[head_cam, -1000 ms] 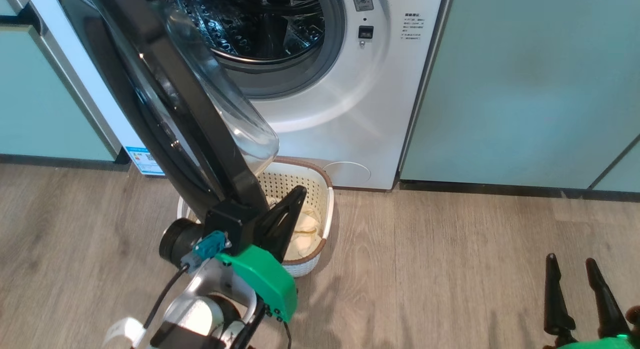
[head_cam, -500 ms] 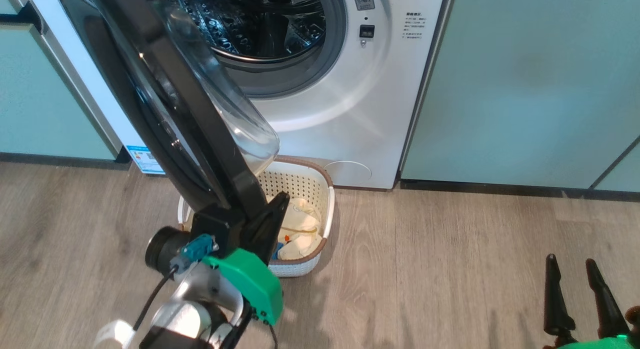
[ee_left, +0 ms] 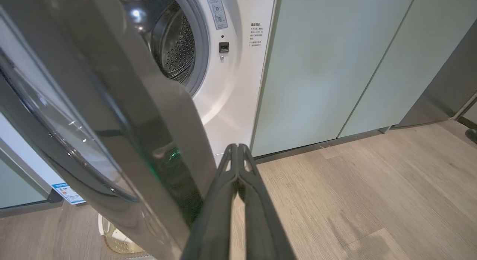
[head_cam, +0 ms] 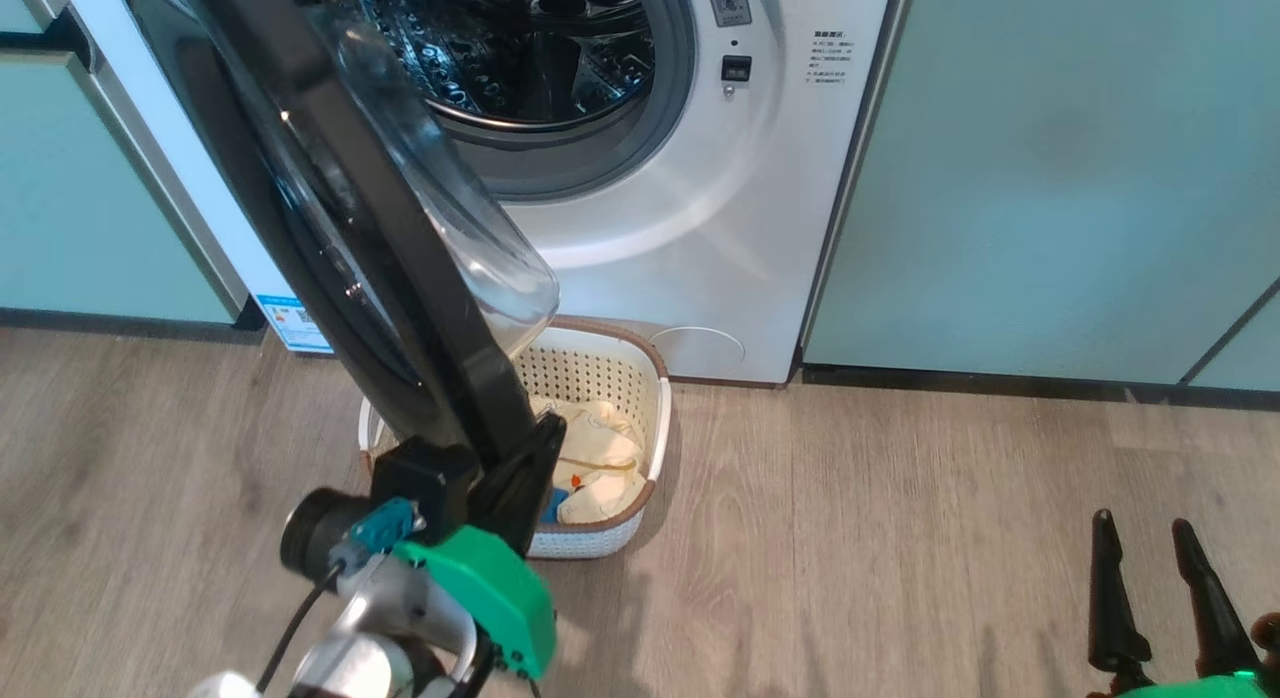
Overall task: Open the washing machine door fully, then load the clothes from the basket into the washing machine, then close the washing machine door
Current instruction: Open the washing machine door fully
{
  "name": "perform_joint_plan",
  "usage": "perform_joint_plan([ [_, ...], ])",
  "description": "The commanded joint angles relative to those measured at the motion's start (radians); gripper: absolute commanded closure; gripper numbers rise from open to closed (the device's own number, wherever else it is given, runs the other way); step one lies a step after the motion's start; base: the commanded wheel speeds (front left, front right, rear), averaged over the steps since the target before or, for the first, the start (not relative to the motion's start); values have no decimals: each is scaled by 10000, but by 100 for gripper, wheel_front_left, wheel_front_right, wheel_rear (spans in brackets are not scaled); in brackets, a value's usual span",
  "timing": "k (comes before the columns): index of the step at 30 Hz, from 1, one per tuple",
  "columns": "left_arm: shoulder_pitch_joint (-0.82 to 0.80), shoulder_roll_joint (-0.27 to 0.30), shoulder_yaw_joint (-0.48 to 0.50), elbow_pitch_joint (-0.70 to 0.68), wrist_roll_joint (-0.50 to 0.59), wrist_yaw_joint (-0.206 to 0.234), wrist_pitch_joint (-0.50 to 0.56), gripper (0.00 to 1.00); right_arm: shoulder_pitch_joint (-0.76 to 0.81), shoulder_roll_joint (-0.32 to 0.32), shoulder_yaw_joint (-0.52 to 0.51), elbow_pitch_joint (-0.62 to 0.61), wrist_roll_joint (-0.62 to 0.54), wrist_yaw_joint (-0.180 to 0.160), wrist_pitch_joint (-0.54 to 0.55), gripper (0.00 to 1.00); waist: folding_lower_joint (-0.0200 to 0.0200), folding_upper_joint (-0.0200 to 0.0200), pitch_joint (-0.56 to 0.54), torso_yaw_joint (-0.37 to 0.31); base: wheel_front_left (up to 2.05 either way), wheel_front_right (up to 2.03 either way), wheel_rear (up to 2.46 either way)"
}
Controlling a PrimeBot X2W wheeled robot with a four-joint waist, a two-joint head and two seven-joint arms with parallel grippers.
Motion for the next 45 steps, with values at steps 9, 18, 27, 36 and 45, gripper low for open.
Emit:
perform_joint_plan([
  [9, 256, 228, 794, -444, -74, 431, -70, 100, -256, -122, 176, -277, 72, -29, -67, 0, 0, -1, -72, 71, 0, 0, 0],
  [18, 551, 223, 785, -640, -1, 632, -192, 100, -211, -122, 119, -287, 74, -29, -67, 0, 0, -1, -61, 425, 0, 0, 0],
  [27, 535, 225, 617, -791, 71, 655, -279, 100, -248, -122, 103, -273, 54, -29, -67, 0, 0, -1, 5, 1130, 0, 0, 0],
  [36, 510, 190, 476, -774, 105, 683, -402, 100, -276, -122, 55, -230, 46, -29, -67, 0, 0, -1, 31, 1748, 0, 0, 0],
  [45, 500, 205, 506, -651, 126, 802, -538, 100, -316, -122, 76, -202, 23, -29, -67, 0, 0, -1, 40, 2381, 0, 0, 0],
])
